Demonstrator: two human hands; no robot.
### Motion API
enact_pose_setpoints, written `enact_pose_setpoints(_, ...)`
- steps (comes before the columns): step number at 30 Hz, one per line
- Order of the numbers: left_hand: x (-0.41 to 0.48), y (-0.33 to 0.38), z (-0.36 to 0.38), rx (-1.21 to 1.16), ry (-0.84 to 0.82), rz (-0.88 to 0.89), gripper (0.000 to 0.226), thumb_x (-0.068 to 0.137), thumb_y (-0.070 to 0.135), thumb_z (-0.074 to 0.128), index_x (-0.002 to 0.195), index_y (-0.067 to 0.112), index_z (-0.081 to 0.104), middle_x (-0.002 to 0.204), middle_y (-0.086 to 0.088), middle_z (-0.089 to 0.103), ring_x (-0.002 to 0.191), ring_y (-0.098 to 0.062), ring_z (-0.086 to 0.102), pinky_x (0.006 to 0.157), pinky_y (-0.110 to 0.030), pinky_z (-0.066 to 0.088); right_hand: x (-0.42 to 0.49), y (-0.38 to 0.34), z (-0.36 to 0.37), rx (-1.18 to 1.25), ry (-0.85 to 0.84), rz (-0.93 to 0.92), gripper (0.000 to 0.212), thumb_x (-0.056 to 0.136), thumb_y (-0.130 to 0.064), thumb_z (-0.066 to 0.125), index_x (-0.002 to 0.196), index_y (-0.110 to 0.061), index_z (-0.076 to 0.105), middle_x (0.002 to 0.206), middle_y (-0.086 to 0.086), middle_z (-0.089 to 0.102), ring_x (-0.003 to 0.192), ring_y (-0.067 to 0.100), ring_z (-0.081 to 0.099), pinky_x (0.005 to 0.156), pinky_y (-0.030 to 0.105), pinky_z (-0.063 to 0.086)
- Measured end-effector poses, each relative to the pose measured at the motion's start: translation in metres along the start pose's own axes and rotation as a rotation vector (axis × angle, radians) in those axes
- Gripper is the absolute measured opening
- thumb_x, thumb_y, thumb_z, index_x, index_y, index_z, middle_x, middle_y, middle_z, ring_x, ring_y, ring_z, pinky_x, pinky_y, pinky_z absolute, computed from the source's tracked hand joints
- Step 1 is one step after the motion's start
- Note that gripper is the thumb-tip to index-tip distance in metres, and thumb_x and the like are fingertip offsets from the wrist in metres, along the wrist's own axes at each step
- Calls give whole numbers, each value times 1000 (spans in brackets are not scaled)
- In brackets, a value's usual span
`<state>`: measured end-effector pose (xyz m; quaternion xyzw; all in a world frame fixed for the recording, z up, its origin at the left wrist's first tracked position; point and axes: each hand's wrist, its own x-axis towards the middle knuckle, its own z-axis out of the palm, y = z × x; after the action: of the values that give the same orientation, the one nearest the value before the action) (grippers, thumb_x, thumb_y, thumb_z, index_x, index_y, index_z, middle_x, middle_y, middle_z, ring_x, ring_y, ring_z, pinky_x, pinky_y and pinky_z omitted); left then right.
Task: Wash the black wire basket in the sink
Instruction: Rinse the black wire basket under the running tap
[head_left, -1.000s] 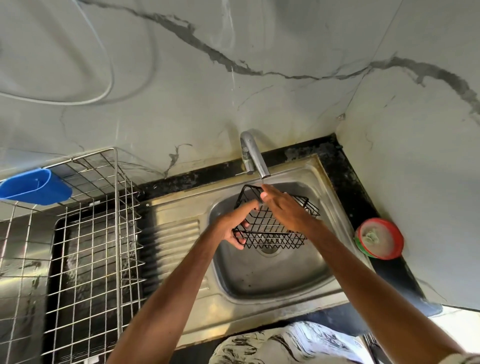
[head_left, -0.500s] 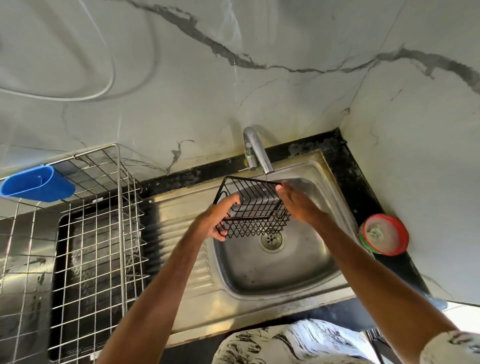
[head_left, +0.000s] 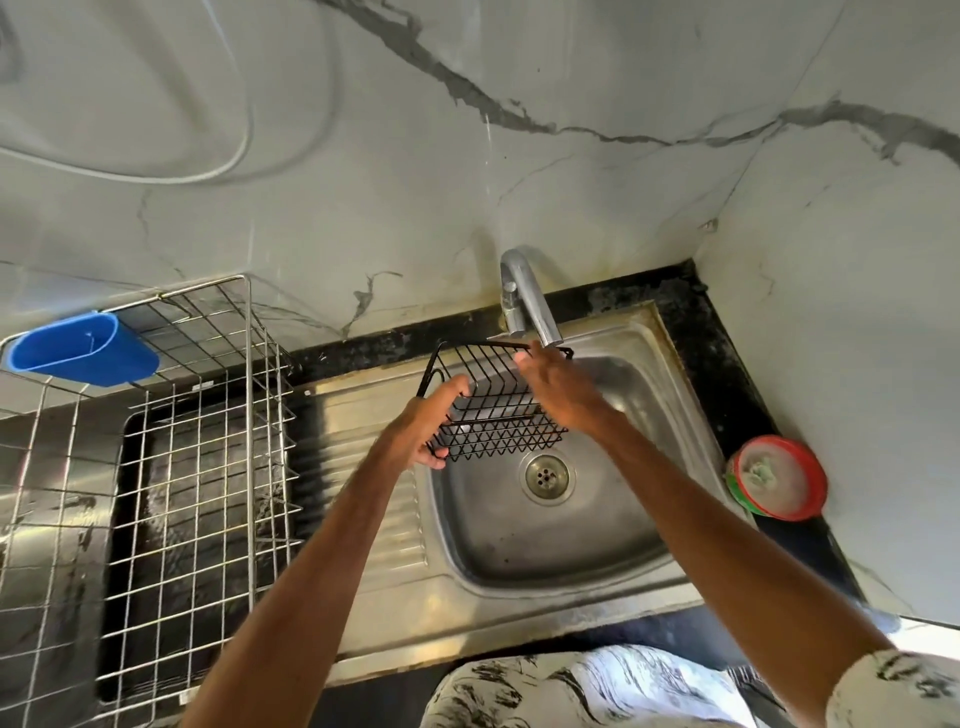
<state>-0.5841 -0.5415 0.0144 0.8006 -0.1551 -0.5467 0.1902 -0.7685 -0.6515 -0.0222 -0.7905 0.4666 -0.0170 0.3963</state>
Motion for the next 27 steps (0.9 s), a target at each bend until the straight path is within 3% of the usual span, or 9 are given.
enact_pose_setpoints(2, 0, -1, 0, 10, 12, 21, 70, 84, 67, 60, 133, 16, 58, 133, -11, 54, 96, -32, 64, 84, -46, 62, 9, 24, -10, 65, -34, 192, 83, 94, -75, 9, 136, -13, 45, 129, 21, 57, 117, 33, 58, 104, 57, 44)
enact_pose_setpoints(4, -1, 2, 3, 23, 11, 24, 77, 77, 70, 62, 134, 18, 57, 134, -10, 54, 93, -30, 63, 79, -43, 62, 16, 36, -8, 83, -90, 225, 104, 83, -88, 0, 135, -12, 48, 126, 21, 59, 119, 34, 58, 104, 59, 44)
enact_pose_setpoints(6, -1, 6, 8, 29, -14, 19, 79, 76, 73, 61, 134, 19, 58, 134, -9, 54, 93, -31, 63, 77, -42, 61, 11, 17, -5, 80, -99, 165, 95, 89, -83, 3, 134, -15, 51, 134, 19, 54, 128, 34, 52, 110, 62, 37)
enact_pose_setpoints(9, 1, 16, 17, 42, -47, 15, 80, 89, 78, 52, 142, 17, 52, 136, -10, 52, 102, -36, 63, 77, -44, 60, -12, -36, 3, 38, -121, -40, 73, 104, -61, 9, 161, -15, 14, 168, 9, 11, 154, 26, 10, 123, 59, 8)
enact_pose_setpoints(12, 2, 27, 21, 57, -56, 2, 75, 96, 73, 46, 141, 13, 53, 140, -10, 56, 96, -33, 63, 80, -48, 62, -21, -53, 20, 43, -66, -87, 80, 100, -69, 6, 160, -18, -6, 168, 1, -9, 154, 16, -9, 124, 50, -4)
enact_pose_setpoints(14, 0, 33, 20, 65, -70, 4, 68, 97, 71, 48, 137, 16, 56, 138, -10, 58, 96, -32, 64, 79, -47, 63, -27, -48, 23, 7, -23, -110, 81, 100, -69, 9, 160, -18, -8, 169, 2, -9, 154, 16, -9, 124, 46, -2)
enact_pose_setpoints(18, -8, 43, 24, 115, -111, 27, 84, 89, 82, 44, 150, 25, 48, 132, -9, 48, 125, -41, 55, 82, -50, 62, -39, -27, 15, -55, 45, -181, 71, 103, -63, 14, 161, -26, -6, 169, -2, -4, 154, 13, -4, 122, 39, 2)
enact_pose_setpoints(24, -8, 44, 24, 154, -118, 42, 79, 90, 81, 45, 151, 31, 45, 147, -17, 45, 126, -42, 53, 92, -53, 60, -48, 6, 2, 56, 5, 43, 73, 99, -69, 17, 160, -28, 14, 168, 4, 16, 153, 25, 17, 119, 51, 20)
enact_pose_setpoints(27, -12, 47, 24, 174, -116, 59, 78, 92, 82, 36, 152, 32, 44, 152, -18, 40, 130, -40, 50, 90, -49, 60, -46, -7, 4, 126, 10, 74, 90, 91, -83, 16, 155, -20, 23, 163, 12, 24, 150, 34, 24, 117, 62, 27)
